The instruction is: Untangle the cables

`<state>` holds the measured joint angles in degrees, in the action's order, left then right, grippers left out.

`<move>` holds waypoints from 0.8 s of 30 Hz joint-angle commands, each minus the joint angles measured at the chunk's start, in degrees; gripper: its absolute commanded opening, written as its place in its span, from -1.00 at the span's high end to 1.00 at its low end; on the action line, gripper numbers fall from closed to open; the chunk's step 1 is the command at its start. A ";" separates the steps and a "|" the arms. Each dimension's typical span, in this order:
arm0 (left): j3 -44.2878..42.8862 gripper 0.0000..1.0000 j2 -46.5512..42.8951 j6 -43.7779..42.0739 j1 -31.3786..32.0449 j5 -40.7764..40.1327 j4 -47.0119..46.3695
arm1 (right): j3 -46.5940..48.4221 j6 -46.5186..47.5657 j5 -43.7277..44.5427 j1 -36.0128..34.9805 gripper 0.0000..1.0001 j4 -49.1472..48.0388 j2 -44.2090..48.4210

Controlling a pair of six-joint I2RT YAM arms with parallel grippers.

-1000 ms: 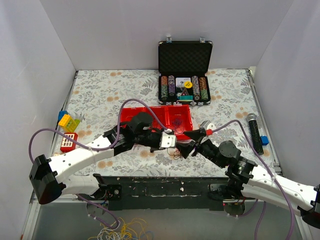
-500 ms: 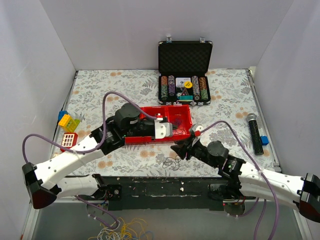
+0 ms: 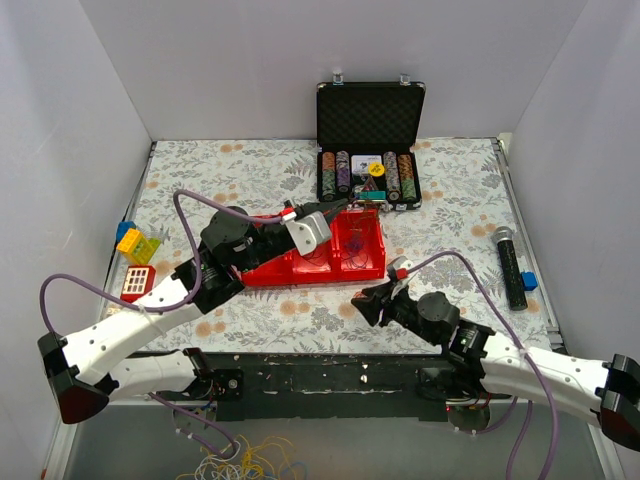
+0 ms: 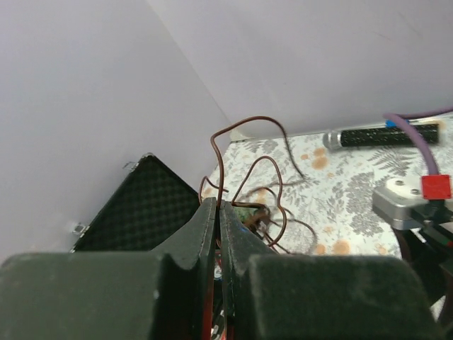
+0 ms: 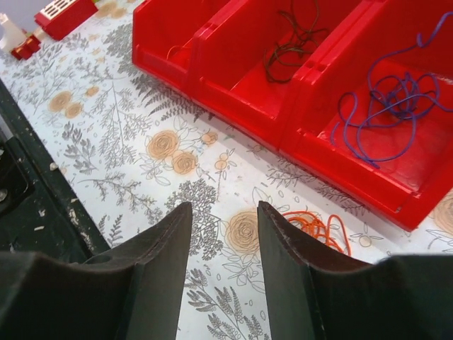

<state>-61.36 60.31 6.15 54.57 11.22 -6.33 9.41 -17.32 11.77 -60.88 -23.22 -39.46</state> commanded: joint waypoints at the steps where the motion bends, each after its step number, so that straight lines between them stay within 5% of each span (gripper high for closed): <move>1: 1.95 1.00 0.50 0.87 -2.18 -4.28 -4.92 | -0.01 0.18 6.32 -0.20 -0.04 0.72 3.51; 10: 1.60 1.00 2.96 4.74 -11.14 -1.65 -5.89 | 0.96 2.03 9.94 -0.11 -0.08 4.41 7.38; 24: 12.67 1.00 7.79 0.88 -16.42 -1.46 -10.11 | 0.52 1.77 13.98 -0.20 -0.13 8.71 10.81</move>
<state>-50.72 66.52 8.67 39.68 10.72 -14.57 9.39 -16.08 23.35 -60.88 -15.51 -30.24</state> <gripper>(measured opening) 0.018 0.566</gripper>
